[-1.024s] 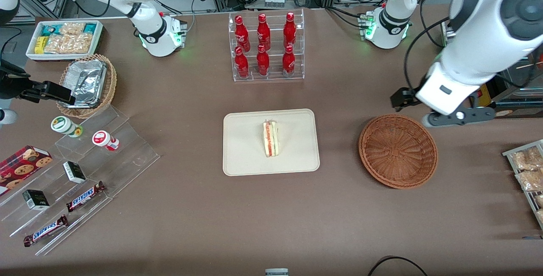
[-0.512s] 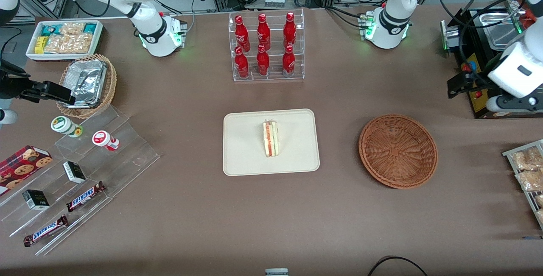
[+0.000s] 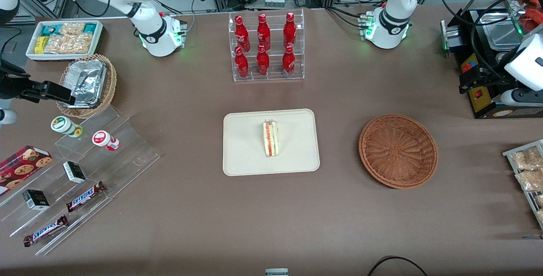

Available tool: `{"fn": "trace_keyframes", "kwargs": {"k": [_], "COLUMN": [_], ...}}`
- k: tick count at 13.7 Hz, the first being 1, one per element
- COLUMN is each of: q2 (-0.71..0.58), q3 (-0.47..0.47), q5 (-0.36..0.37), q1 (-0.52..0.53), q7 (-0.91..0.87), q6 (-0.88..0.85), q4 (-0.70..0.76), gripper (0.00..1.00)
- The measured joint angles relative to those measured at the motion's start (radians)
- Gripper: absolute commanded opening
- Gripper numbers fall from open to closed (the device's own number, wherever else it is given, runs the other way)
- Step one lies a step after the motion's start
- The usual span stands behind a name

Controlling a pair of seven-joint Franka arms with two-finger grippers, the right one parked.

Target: Place sandwich from basket to tray

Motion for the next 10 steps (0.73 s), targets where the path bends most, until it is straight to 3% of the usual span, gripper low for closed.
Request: {"fn": "trace_keyframes", "kwargs": {"k": [10], "q2": [-0.021], "q3": [0.008], "q5": [0.000], "q1": [0.008], "q7": [0.020], "q6": [0.001], "q4": [0.028], "gripper": [0.99]}}
